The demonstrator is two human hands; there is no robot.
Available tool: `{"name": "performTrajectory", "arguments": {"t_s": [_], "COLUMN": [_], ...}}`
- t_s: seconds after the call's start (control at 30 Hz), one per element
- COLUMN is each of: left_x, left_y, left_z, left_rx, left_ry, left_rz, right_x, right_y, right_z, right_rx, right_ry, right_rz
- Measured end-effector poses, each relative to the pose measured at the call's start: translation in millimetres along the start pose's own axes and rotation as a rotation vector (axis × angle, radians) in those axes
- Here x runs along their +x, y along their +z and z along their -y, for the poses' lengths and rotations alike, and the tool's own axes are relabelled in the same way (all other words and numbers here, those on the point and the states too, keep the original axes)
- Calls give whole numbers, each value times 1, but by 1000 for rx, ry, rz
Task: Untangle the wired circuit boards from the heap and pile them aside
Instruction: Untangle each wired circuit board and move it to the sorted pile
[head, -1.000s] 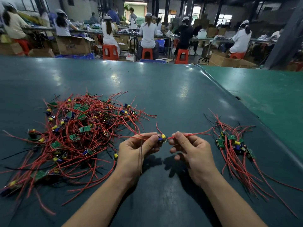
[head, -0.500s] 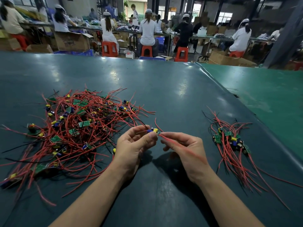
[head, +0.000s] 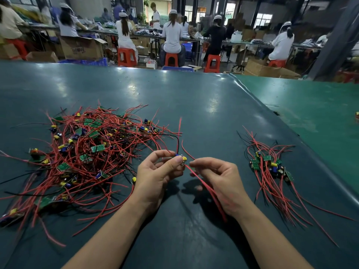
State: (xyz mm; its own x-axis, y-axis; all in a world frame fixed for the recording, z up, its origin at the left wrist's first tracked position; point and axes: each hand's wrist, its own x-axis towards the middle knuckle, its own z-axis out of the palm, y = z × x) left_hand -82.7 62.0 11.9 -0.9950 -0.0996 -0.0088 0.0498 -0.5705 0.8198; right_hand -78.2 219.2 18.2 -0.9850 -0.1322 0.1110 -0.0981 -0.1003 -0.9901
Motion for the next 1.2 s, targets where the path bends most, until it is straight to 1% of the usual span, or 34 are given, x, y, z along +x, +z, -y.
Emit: {"name": "performTrajectory", "arguments": {"t_s": [0.03,0.13,0.17,0.2,0.27,0.33,0.37,0.43,0.5,0.57,0.63,0.7,0.83,1.03,1.13,1.2], "left_x": [0,2,2,1,0,-3,-4,-5,-5,-5,-5,-3,-4,-6,-8,-7], "left_y": [0,-1,-2,-2,-2,-1,0,1,1,2,2,1,3,5,8,6], "left_z": [0,0,0,0,3,6,7,8,7,6,5,3,-2,-6,-6,-10], "left_rx": [-12,-66,-56,-18,120,248,292,326,326,328,299,212,148,21,7,-60], "left_ry": [-1,-26,-24,-9,58,123,144,161,165,162,155,127,82,28,40,65], "left_rz": [0,-5,1,6,17,55,74,90,87,70,42,25,55,60,49,29], "right_x": [1,0,0,1,3,7,8,9,9,10,13,16,20,25,26,27], "right_y": [0,5,8,9,10,8,7,6,7,9,7,1,-13,-24,-23,-28], "right_z": [0,-1,0,1,2,0,-1,-1,-2,-3,-2,2,7,7,5,5], "right_rx": [-3,-2,26,65,130,200,237,257,206,159,192,261,336,414,440,486], "right_ry": [11,13,16,13,28,84,124,170,162,145,135,107,38,2,3,-36], "right_rz": [12,120,122,98,-26,-159,-190,-175,-136,-144,-174,-240,-364,-532,-602,-692]}}
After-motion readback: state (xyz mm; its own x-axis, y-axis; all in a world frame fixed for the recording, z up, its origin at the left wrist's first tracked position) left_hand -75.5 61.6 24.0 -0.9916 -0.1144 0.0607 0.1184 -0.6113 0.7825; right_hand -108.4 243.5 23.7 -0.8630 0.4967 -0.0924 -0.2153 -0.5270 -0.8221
